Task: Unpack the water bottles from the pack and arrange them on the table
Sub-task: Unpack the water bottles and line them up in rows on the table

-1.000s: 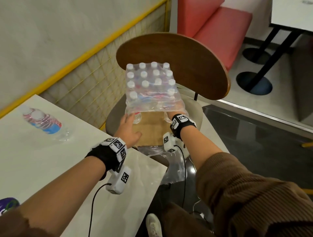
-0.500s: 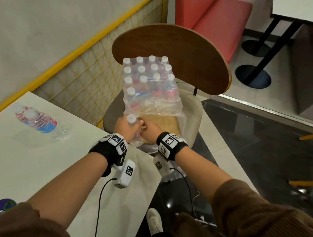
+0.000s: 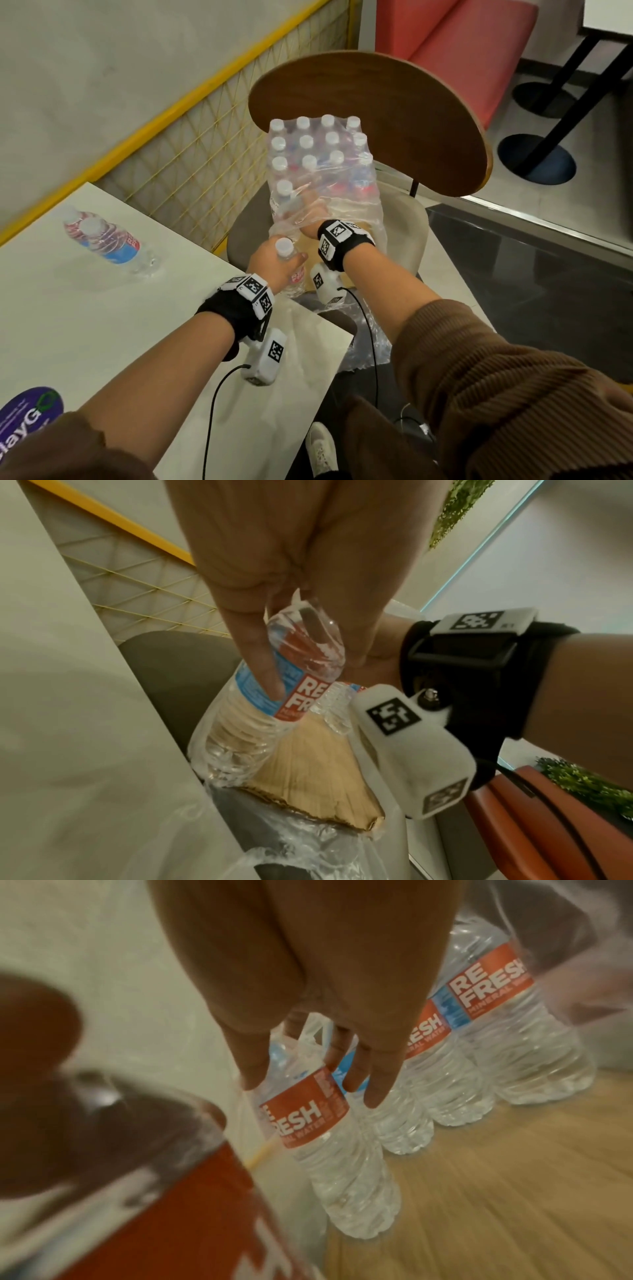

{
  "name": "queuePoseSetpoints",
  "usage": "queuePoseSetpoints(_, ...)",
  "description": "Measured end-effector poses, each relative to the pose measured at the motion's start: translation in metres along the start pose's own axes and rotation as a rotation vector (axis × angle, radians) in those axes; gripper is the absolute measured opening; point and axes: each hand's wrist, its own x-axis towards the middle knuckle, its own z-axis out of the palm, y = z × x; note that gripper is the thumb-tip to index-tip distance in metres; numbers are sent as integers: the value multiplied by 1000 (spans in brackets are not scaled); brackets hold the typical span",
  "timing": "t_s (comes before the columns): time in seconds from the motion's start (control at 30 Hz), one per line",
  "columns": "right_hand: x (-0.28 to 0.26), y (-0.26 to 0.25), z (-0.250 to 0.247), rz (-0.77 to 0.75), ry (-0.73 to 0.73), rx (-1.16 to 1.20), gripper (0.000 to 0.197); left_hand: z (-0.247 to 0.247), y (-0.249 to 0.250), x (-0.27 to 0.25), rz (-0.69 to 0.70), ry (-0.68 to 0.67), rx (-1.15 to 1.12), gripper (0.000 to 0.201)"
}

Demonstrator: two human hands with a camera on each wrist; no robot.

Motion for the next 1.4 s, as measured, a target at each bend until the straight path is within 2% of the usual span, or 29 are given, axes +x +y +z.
queuePoseSetpoints(0.1,3,7,-5,-2,-10,-77,32,1,0,-3,36,-7,38,34)
queuePoseSetpoints(0.3,-10,14,-11,-30,-9,-50,34,1,4,-5,60,-24,88,37)
queuePoseSetpoints(0.37,-19,14,-11,-28,-52,-86,39,-1,3,-6,46,-45,141,39)
queuePoseSetpoints(0.53,-28,12,-1,-71,-39,-10,42,-8,4,-16,44,-132,352,40)
queuePoseSetpoints(0.63,-36,13,8,-143,84,55,41,-18,3,-29,15,-177,282,42)
queuePoseSetpoints(0.73,-56,26,11,-137,101,60,31,-33,-2,-48,-2,-178,171,52)
queuePoseSetpoints(0.8,-69,38,16,-220,110,167,25,-49,-3,-60,7,-169,155,54)
queuePoseSetpoints(0.87,-81,44,22,-283,101,245,30,-67,-1,-75,9,-182,155,53)
queuePoseSetpoints(1.03,-127,48,42,-339,-83,332,25,-120,-16,-117,-82,-259,421,48)
queuePoseSetpoints(1.2,-182,7,98,-540,-357,-13,25,-159,-63,-164,-239,-350,705,47)
queuePoseSetpoints(1.3,-205,-16,150,-586,-498,-83,29,-172,-90,-185,-281,-375,831,50)
queuePoseSetpoints(1.4,-226,-41,194,-655,-566,-143,36,-190,-107,-199,-326,-359,854,54)
